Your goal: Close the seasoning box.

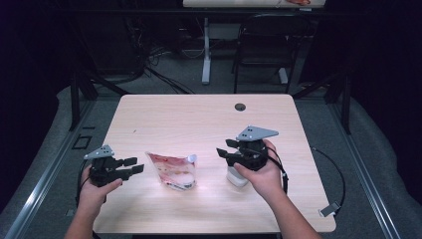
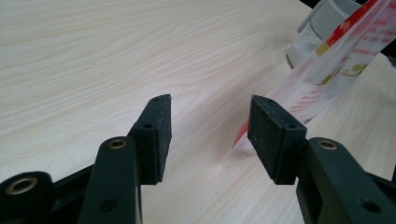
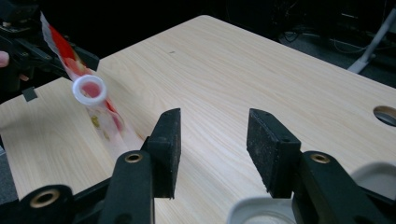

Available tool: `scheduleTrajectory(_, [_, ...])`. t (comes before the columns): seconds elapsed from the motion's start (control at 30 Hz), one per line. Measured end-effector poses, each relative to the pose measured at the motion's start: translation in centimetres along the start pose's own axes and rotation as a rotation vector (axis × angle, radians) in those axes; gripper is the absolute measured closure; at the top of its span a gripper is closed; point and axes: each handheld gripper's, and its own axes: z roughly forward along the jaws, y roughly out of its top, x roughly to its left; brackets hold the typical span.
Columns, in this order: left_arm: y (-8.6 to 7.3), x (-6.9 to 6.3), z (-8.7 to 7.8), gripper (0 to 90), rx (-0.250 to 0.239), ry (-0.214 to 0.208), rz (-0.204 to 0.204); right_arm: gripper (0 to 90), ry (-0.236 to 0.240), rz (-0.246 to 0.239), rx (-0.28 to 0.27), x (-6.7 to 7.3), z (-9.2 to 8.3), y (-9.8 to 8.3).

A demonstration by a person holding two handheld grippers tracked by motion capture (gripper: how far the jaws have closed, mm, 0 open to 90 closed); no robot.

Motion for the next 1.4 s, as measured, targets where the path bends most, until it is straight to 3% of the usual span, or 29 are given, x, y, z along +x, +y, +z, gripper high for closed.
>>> scheduleTrajectory(0.23, [0.0, -0.1, 0.1, 49.5, -0.002, 0.015, -0.003, 61.6, -0.024, 0.048, 0.009, -1.9, -1.0, -0.5])
scheduleTrajectory(0.4, [0.0, -0.1, 0.1, 49.3, 0.013, 0.020, 0.004, 68.0, -0.069, 0.078, 0.019, -3.6, -1.5, -0.7])
scheduleTrajectory(0.57, [0.0, -0.1, 0.1, 49.2, 0.003, 0.023, 0.001, 79.5, -0.103, 0.108, 0.035, -5.0, -1.8, -0.8])
scheduleTrajectory(0.73, [-0.1, 0.0, 0.1, 49.1, 0.006, 0.027, 0.000, 90.0, -0.170, 0.128, 0.055, -6.7, -1.9, -1.1])
scheduleTrajectory(0.87, [-0.1, -0.1, 0.1, 49.1, 0.007, 0.032, -0.002, 90.0, -0.158, 0.173, 0.043, -7.7, -1.9, -1.2])
scheduleTrajectory(0.97, [-0.1, -0.1, 0.1, 49.1, 0.007, 0.033, -0.003, 90.0, -0.115, 0.207, -0.008, -7.7, -2.2, -1.0])
scheduleTrajectory(1.2, [-0.1, 0.0, 0.0, 49.1, 0.014, 0.031, -0.003, 90.0, -0.184, 0.183, 0.010, -7.8, -2.6, -0.5])
scheduleTrajectory(1.4, [-0.2, 0.1, 0.0, 49.1, 0.008, 0.037, -0.007, 90.0, -0.225, 0.221, 0.017, -8.6, -2.7, -1.1])
